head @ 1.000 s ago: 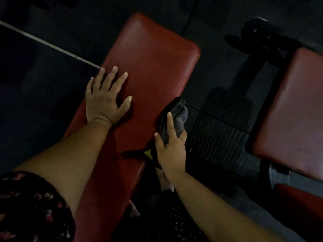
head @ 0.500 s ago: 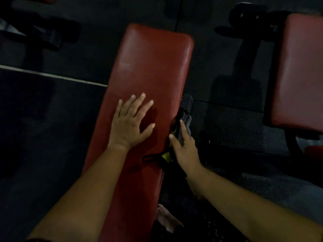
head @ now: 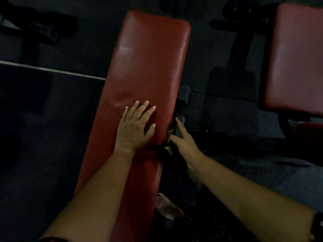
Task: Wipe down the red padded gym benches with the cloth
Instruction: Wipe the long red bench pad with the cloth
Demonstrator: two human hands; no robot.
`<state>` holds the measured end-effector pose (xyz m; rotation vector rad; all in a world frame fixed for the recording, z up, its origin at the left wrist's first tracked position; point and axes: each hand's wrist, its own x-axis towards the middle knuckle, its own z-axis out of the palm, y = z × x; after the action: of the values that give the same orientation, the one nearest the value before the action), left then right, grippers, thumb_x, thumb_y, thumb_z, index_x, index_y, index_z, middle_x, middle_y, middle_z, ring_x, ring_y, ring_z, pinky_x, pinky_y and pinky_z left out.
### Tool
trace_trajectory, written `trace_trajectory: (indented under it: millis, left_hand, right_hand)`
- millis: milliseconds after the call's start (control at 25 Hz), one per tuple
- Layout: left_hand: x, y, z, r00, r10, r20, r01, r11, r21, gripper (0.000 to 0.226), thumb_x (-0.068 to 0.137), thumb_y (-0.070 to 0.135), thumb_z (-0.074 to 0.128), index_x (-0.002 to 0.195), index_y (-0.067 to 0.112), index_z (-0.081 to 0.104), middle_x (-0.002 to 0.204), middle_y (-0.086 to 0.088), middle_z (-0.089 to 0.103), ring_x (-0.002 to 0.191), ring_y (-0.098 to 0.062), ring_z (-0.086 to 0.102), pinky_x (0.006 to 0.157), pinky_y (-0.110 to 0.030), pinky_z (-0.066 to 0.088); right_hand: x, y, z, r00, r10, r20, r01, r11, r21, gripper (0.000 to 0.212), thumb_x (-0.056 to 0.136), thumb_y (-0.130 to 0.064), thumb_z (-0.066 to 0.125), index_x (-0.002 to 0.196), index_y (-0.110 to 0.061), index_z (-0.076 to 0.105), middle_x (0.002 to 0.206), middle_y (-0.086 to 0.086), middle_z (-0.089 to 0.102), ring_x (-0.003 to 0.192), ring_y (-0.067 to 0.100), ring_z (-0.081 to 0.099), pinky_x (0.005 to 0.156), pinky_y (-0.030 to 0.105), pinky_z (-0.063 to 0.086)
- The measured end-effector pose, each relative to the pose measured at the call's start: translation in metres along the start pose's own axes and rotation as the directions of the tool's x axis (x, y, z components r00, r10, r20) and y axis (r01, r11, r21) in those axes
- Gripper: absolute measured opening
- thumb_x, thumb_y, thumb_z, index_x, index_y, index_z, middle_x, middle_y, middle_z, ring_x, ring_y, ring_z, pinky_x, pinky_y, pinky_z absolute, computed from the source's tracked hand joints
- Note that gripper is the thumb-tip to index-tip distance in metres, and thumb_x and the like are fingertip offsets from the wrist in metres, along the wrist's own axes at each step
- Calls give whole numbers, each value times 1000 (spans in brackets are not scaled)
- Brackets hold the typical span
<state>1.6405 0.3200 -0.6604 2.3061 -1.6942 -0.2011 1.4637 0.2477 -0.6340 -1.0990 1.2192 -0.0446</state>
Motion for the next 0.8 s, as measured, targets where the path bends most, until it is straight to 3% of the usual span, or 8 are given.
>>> trace_trajectory:
  millis: [120, 240, 440, 560, 720, 800]
  left_hand:
    - [-27, 2, 1, 999, 1, -33, -1, 1000, 8, 50, 92, 38, 44, 138, 20, 55, 144, -8, 52, 137, -27, 37, 113, -53, 27]
    - [-65, 9, 1, 997, -60, -39, 61, 998, 21, 48, 95, 35, 41, 139, 21, 54, 144, -6, 52, 138, -25, 36, 114, -51, 24]
    - [-112, 21, -4, 980, -192, -41, 192, 981, -11, 49, 97, 34, 35, 144, 23, 48, 150, -4, 46, 142, -24, 32, 118, -43, 14]
    - [-125, 22, -4, 982, -190, -15, 190, 982, 5, 51, 97, 35, 34, 147, 25, 42, 152, -2, 42, 145, -22, 28, 120, -40, 10]
    - [-152, 21, 0, 984, -170, -58, 172, 984, 40, 47, 99, 36, 37, 142, 23, 49, 146, -5, 50, 139, -25, 37, 115, -48, 24]
    - [-174, 22, -5, 983, -174, -52, 177, 982, 65, 47, 99, 37, 37, 143, 25, 46, 146, -5, 50, 139, -25, 37, 115, -50, 24]
  right_hand:
    - [-25, -3, 15, 986, -138, -94, 120, 978, -173, 79, 85, -29, 61, 146, -56, 19, 146, -3, 31, 115, 14, 47, 97, 29, 45]
    - [-70, 20, 29, 981, -187, -48, 162, 932, -323, 80, 91, -25, 59, 147, -57, 12, 153, -9, 16, 126, 15, 39, 92, 22, 43]
    - [-39, 26, 26, 995, 70, -69, -71, 997, -19, 80, 84, -33, 63, 147, -56, 18, 146, -3, 42, 111, 13, 52, 97, 28, 45]
    - [-49, 22, 34, 986, -70, -149, 53, 992, -115, 81, 81, -36, 60, 145, -60, 16, 145, -5, 38, 113, 17, 54, 95, 34, 50]
    - [-110, 55, 51, 995, -89, -54, 70, 954, -291, 81, 90, -23, 59, 149, -54, 11, 152, -5, 24, 111, 11, 44, 77, 6, 39]
    - [-107, 64, 46, 1000, -14, -16, 9, 966, -257, 79, 90, -24, 60, 149, -52, 16, 146, 0, 40, 103, 10, 50, 74, 7, 43]
